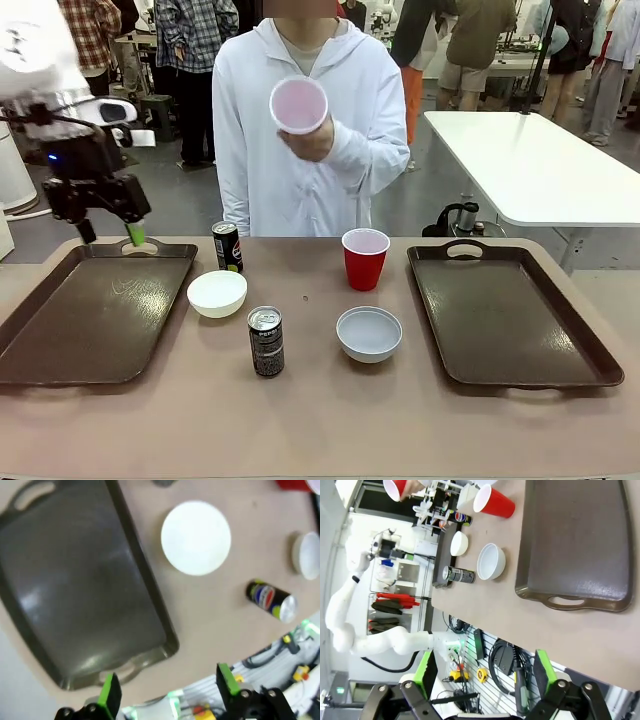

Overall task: Prepare tableware on both trays.
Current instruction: Pick up a Picnic Bowl from the table and place it on a Handle tray.

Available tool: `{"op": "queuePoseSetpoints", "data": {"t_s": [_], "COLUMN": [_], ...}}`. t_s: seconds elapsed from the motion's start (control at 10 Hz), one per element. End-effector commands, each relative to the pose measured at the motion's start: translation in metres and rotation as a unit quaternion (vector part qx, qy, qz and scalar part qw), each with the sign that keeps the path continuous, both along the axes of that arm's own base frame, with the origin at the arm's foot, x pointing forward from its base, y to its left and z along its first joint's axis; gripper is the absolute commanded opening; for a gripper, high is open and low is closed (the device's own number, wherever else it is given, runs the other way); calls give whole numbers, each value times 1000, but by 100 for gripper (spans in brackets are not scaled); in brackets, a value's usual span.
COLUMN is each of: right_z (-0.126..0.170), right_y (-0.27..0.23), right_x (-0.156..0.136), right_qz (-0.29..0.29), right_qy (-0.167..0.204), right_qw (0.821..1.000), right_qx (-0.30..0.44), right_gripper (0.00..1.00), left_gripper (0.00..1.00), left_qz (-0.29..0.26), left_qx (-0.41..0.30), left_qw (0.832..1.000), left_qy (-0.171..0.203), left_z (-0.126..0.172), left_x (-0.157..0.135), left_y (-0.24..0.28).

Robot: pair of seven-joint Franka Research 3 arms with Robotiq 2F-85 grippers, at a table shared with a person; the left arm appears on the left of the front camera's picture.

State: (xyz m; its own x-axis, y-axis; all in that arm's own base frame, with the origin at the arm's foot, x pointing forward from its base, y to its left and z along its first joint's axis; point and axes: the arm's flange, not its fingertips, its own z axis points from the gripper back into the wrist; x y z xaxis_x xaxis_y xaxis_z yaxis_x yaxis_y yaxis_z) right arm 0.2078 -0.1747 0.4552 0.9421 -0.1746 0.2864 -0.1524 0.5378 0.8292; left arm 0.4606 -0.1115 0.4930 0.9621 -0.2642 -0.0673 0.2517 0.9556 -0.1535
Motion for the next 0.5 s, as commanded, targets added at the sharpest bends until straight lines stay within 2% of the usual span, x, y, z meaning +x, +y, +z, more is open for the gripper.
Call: {"op": "queuePoseSetpoints", "data": {"t_s": [0.0, 0.2, 0.4], "right_z": [0, 0, 0], "right_y": [-1, -1, -1], "right_x": [1, 1, 1], "right_qz": [3, 3, 3], "right_qy": [-9, -9, -9], "right_qw": [1000, 1000, 1000], "right_qx": [7, 7, 7], "right_gripper": [100, 100, 100], "left_gripper": [100, 100, 100], "left_qz": [28, 35, 25], "left_qx": [-1, -9, 22], "left_qw": [999, 998, 996], "left_qy": [-27, -55, -87], "left_z": [-32, -72, -110], "left_x": [29, 44, 50], "left_y": [-30, -57, -80]}}
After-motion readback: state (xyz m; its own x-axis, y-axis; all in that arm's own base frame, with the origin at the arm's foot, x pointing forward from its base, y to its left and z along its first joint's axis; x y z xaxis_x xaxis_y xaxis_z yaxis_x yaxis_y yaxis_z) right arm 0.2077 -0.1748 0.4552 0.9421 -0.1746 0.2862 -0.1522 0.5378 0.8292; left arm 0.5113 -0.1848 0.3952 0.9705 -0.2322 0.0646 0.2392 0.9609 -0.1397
